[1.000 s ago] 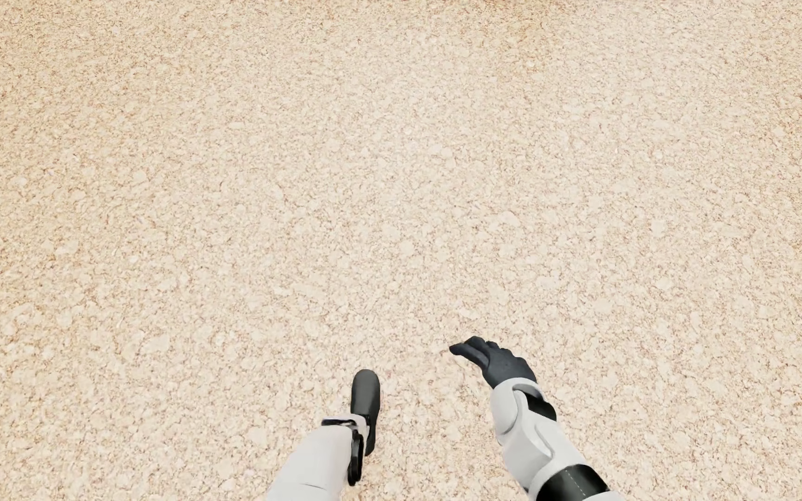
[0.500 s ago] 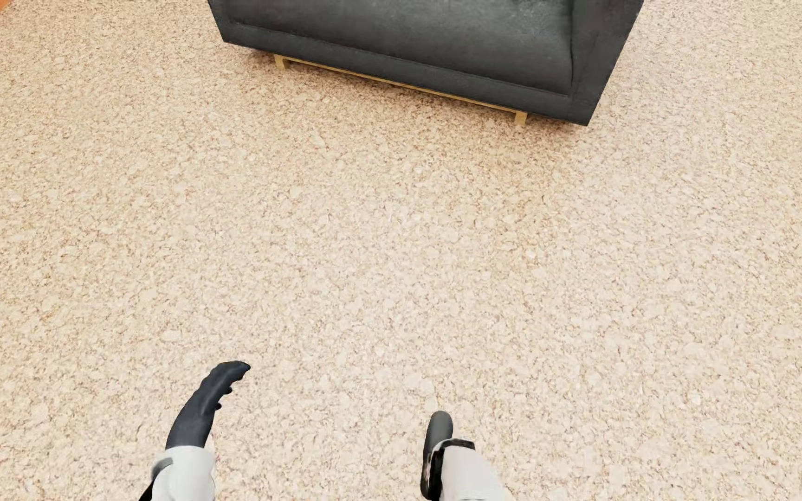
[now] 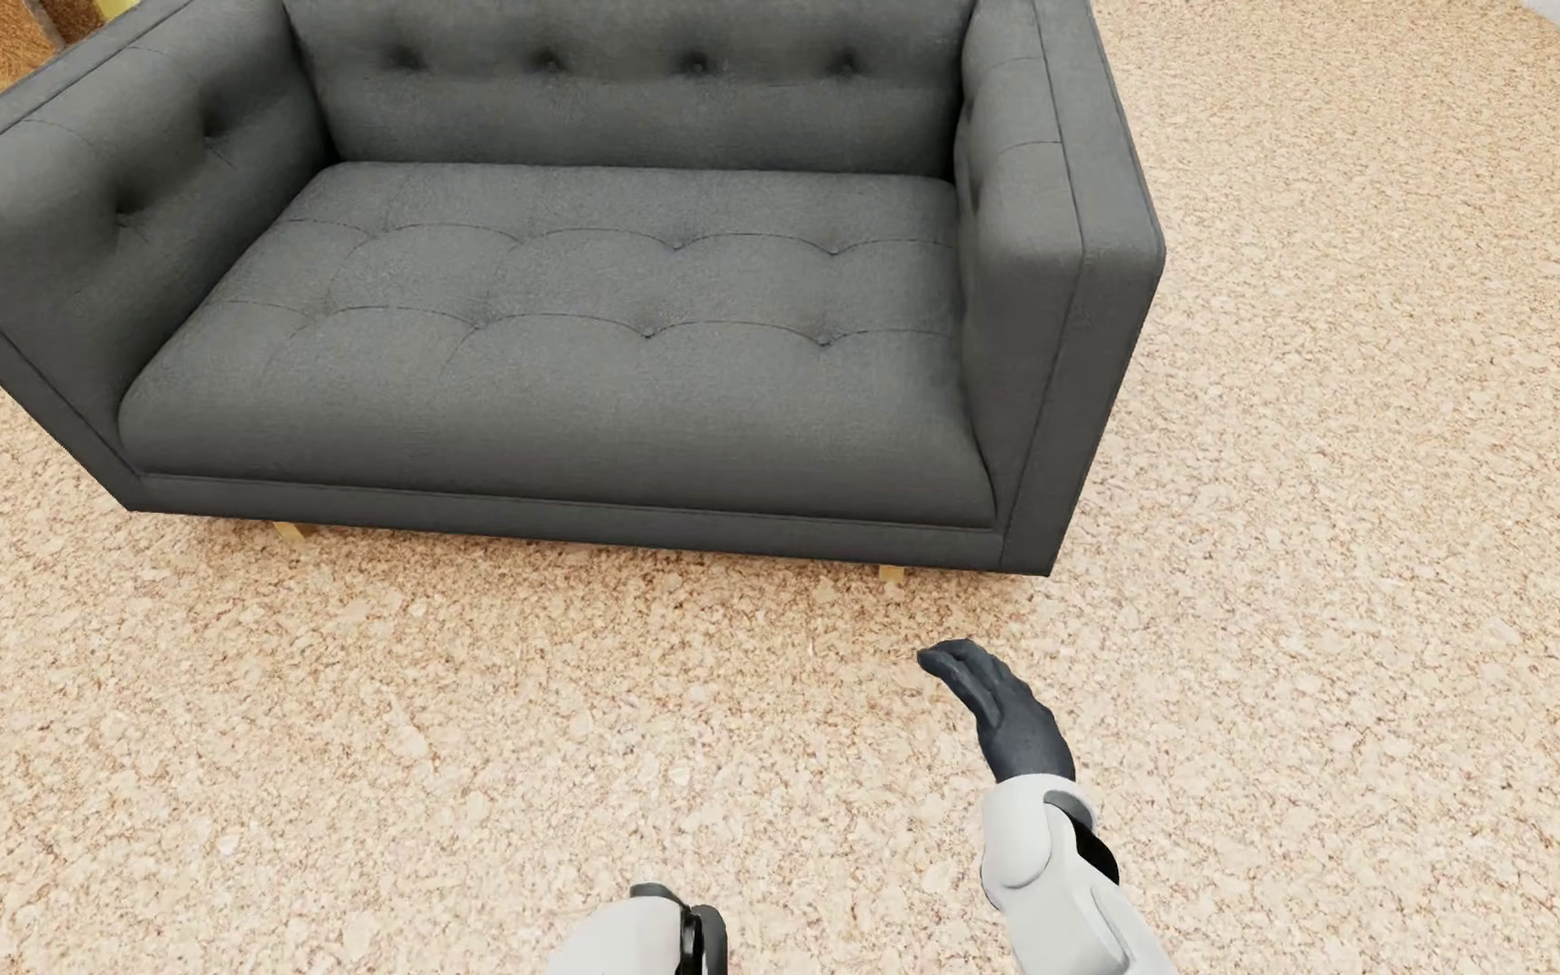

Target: Walk towards the black sofa

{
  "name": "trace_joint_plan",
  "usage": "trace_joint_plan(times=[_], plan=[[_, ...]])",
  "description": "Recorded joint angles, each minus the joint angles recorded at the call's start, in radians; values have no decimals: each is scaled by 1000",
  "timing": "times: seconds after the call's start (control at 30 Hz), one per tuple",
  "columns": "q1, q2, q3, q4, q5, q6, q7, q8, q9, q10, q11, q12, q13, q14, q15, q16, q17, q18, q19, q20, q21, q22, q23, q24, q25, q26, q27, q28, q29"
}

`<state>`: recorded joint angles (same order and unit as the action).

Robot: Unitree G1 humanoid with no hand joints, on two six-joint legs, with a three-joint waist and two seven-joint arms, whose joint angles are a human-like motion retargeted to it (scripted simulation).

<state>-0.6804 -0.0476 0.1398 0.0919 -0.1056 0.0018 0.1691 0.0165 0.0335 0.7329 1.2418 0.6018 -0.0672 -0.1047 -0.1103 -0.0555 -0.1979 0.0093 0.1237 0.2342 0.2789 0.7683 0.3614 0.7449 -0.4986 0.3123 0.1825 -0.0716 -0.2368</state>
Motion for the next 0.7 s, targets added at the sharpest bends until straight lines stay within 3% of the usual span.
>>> trace_joint_plan(times=[0.03,0.07,0.1,0.13,0.2,0.23,0.27,0.3,0.33,0.37,0.4,0.43,0.47,0.5,0.53,0.57,0.6,0.63,0.67,0.7], plan=[[51,-137,-9,-9,-87,-15,21,-19,12,21,173,-43,15,-67,-24,13,26,-7,-28,-13,-21,-8,45,30,-4,-2,57,-10,-27],[122,-268,-28,-24,-149,-31,39,-40,19,-21,243,-88,10,-93,-50,29,41,-11,-134,-19,-2,-48,131,57,-16,-23,131,11,-16],[194,-369,-51,-45,-171,-43,44,-78,21,-79,222,-130,1,-98,-77,46,29,-12,-203,-22,57,-104,236,78,-40,-67,193,66,57],[259,-437,-72,-67,-161,-50,35,-125,19,-129,130,-170,6,-95,-93,65,-1,-7,-244,-29,133,-161,333,81,-69,-130,215,134,168],[377,-518,-98,-104,-87,-51,0,-133,10,-186,-196,-261,65,-153,-87,100,-70,2,-150,-74,221,-261,457,15,-84,-246,200,195,351],[426,-526,-104,-119,-68,-50,-15,-112,3,-185,-416,-298,112,-221,-67,124,-103,0,-124,-97,229,-301,486,-38,-72,-302,200,185,391],[462,-507,-107,-129,-71,-52,-36,-104,-5,-159,-653,-342,164,-292,-27,142,-120,-6,-112,-120,227,-345,495,-85,-63,-336,212,168,391],[477,-490,-110,-132,-88,-56,-68,-120,-7,-95,-801,-381,226,-360,117,160,-126,-20,-147,-141,210,-395,488,-125,-53,-356,220,158,358],[462,-492,-114,-108,-101,-56,-105,-164,-3,21,-761,-417,290,-414,168,183,-108,-40,-157,-146,178,-446,481,-149,-32,-370,221,162,295],[416,-489,-118,-82,-111,-48,-148,-213,4,187,-655,-441,331,-387,91,195,-71,-62,-167,-142,141,-481,496,-162,-1,-380,229,190,225],[361,-475,-125,-74,-112,-35,-189,-234,8,332,-588,-457,331,-265,32,182,-35,-84,-160,-132,118,-476,533,-172,25,-371,255,242,186],[317,-438,-133,-52,-107,-22,-193,-255,7,415,-590,-468,308,-157,1,148,-16,-175,-151,-116,126,-425,576,-173,30,-335,281,288,205],[289,-388,-139,-4,-94,-12,-172,-277,1,434,-636,-485,276,-164,-5,121,-8,-210,-144,-111,168,-344,601,-158,6,-268,292,294,268],[274,-334,-143,44,-76,-4,-137,-295,-7,404,-704,-507,243,-201,1,114,-11,-152,-138,-133,213,-253,590,-116,-29,-197,282,238,326],[267,-289,-144,79,-60,2,-100,-307,-14,336,-764,-524,214,-245,7,127,-20,-96,-134,-181,231,-167,551,-51,-51,-157,256,134,341],[271,-262,-144,104,-49,6,-64,-311,-21,228,-795,-533,190,-284,1,144,-26,-81,-128,-223,219,-98,496,14,-51,-151,226,26,314],[278,-250,-144,101,-43,10,-60,-309,-26,88,-800,-533,166,-276,-15,145,-21,-105,-123,-228,184,-44,442,50,-45,-152,194,-34,264],[301,-244,-144,103,-37,15,-43,-304,-31,-95,-798,-522,144,-217,-32,128,-25,-138,-117,-197,140,-16,393,48,-31,-132,149,-21,215],[336,-237,-145,103,-35,22,-3,-299,-36,-199,-809,-506,118,-148,-40,104,-26,-94,-113,-148,98,3,344,26,-12,-111,124,43,170],[357,-232,-144,108,-31,30,10,-296,-38,-223,-806,-490,100,-158,-47,83,-16,-88,-108,-109,42,27,301,8,8,-92,111,113,126]])
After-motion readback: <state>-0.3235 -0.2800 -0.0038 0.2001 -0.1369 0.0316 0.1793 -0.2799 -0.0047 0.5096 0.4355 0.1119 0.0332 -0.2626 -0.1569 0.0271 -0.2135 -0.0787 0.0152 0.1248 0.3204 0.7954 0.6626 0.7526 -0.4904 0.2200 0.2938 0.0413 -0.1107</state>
